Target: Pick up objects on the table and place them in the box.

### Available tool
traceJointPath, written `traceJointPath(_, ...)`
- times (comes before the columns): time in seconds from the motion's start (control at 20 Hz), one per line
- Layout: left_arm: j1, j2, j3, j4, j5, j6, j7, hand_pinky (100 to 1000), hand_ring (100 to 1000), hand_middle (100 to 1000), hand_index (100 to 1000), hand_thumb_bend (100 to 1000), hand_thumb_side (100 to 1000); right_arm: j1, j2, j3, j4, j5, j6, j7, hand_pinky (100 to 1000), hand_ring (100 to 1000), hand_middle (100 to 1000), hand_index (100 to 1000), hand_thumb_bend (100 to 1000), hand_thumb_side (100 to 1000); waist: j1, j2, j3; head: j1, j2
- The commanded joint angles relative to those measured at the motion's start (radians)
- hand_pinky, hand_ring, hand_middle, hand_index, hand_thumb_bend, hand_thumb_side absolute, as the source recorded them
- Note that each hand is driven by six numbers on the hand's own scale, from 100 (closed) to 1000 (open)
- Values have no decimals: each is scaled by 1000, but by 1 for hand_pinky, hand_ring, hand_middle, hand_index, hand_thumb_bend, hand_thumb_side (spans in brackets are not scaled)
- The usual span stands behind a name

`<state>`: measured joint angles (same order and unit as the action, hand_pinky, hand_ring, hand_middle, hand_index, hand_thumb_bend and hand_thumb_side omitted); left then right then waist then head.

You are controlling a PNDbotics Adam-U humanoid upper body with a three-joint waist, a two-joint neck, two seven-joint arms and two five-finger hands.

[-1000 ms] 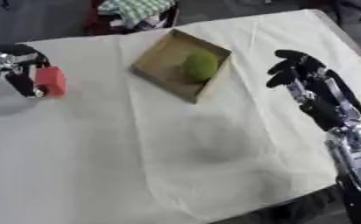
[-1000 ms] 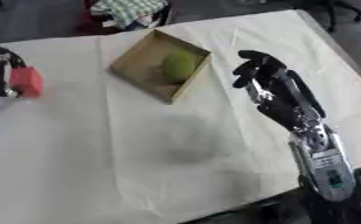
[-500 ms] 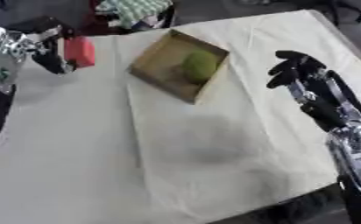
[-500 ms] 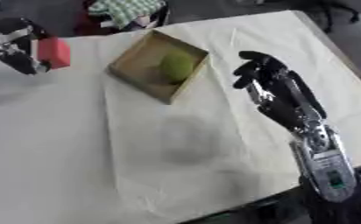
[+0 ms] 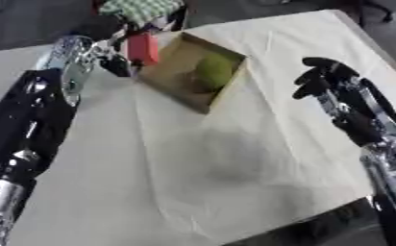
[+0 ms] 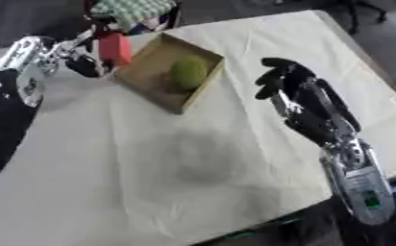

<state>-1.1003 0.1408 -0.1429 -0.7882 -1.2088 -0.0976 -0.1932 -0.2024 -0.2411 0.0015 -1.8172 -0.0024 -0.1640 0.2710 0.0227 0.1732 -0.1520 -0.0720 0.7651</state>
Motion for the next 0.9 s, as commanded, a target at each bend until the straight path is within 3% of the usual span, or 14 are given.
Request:
traceJointPath(0.05,-12,-8,-9,3,-22,-5,33,648,542,540,735,268,182,-13,-8,1,-11,-8,-2,5,622,567,600,846,100,562,-4,-12,-1,2,5)
traceJointPath(0.25,-1,-16,-12,12,-37,-5,80,689,615,631,799,384,277,-14,-6,2,-11,-9,-2,7,622,567,600,846,100,563,-5,-12,-1,-2,5)
traceJointPath(0.3,1,-17,-11,15,-40,-2,93,701,633,659,828,436,321,-14,-6,2,-11,-9,-2,7,622,567,600,846,100,563,-5,-12,-1,-2,5)
traceJointPath(0.35,3,-18,-12,19,-43,0,103,714,657,692,858,561,409,-14,-6,2,-11,-9,-2,7,622,567,600,846,100,563,-5,-12,-1,-2,5)
traceJointPath(0.4,5,-18,-12,22,-45,0,112,729,680,721,878,632,447,-14,-6,1,-11,-9,-2,7,622,566,600,846,100,563,-5,-12,-1,-2,5)
traceJointPath(0.55,8,-15,-9,24,-48,6,148,753,717,769,917,766,537,-14,-5,2,-10,-9,-2,7,622,566,600,846,100,564,-6,-12,0,-4,5)
traceJointPath(0.7,8,-9,-4,17,-36,22,203,759,725,786,925,805,575,-14,-5,1,-10,-9,-2,6,621,566,599,846,100,564,-6,-12,1,-4,5)
traceJointPath(0.9,11,0,-1,9,1,32,257,753,716,781,913,765,588,-13,-5,1,-10,-9,-2,6,621,566,599,846,100,565,-7,-13,4,-7,5)
